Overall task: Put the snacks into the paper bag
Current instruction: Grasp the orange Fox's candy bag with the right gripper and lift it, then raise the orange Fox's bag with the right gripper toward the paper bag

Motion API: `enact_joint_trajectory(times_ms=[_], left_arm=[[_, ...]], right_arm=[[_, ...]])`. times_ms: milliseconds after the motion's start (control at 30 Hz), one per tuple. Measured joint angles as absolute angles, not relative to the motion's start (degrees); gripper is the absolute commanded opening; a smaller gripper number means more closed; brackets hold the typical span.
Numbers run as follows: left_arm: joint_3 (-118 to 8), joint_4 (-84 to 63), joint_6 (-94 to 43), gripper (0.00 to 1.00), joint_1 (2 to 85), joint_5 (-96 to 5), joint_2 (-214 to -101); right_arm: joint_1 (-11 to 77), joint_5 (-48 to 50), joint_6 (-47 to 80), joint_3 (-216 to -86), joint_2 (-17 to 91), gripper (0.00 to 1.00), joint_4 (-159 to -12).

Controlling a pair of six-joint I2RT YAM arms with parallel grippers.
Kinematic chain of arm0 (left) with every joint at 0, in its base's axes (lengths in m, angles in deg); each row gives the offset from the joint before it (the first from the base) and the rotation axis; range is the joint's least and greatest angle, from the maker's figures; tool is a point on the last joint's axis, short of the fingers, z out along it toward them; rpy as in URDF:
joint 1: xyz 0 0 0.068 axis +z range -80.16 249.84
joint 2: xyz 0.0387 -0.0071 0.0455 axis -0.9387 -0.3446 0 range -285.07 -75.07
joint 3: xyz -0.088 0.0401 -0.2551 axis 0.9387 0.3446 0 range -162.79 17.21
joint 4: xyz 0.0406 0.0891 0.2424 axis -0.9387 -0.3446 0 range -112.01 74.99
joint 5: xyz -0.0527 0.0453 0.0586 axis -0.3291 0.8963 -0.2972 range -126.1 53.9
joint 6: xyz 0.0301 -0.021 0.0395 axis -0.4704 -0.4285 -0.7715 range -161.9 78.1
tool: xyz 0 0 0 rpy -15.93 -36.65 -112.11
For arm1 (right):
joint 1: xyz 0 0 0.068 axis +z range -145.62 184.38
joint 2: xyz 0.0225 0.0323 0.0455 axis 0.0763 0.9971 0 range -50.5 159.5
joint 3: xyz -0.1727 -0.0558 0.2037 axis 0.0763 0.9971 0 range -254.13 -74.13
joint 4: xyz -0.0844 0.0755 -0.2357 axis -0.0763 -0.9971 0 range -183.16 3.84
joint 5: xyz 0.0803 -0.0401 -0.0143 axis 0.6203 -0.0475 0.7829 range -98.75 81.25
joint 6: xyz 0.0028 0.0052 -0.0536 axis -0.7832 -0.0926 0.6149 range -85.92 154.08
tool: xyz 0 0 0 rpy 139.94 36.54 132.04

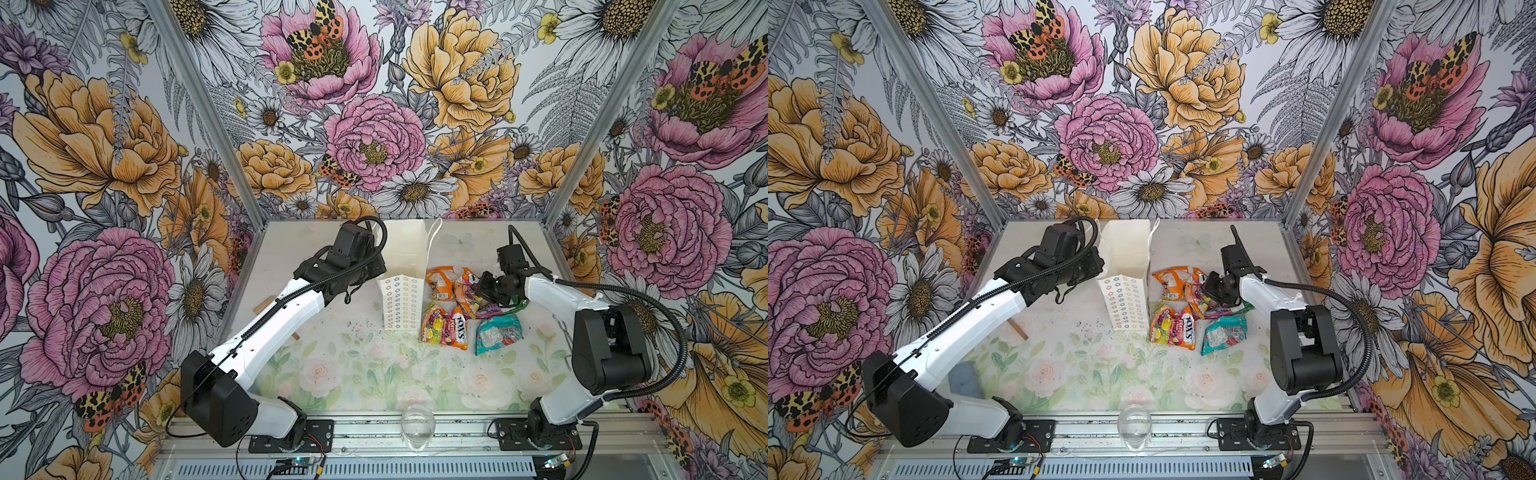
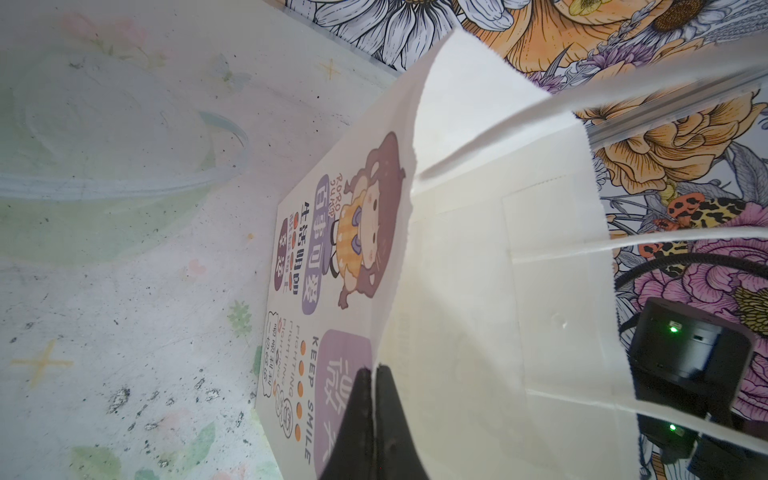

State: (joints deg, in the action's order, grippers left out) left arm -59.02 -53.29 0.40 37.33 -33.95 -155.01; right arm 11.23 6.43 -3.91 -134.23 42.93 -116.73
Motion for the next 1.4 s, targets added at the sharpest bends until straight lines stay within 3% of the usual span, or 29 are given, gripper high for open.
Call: enact_joint_trajectory(times_ms=[467, 1033, 1400], left_arm=[[-59.02, -53.27, 0.42, 0.0, 37.33, -33.95, -155.01], [-59.02, -53.27, 0.42, 0.0, 37.33, -33.97, -155.21], [-59.02, -53.07, 0.97, 0.0, 37.31, -33.97, -155.56]], right_arm=[[11.23, 8.14, 0.61, -141.61, 35.36, 0.0, -117.62], [12.1, 10.21, 6.64, -172.0, 36.76, 0.0, -120.2], [18.27, 10.15, 8.3, -184.83, 40.3, 0.0, -120.23]])
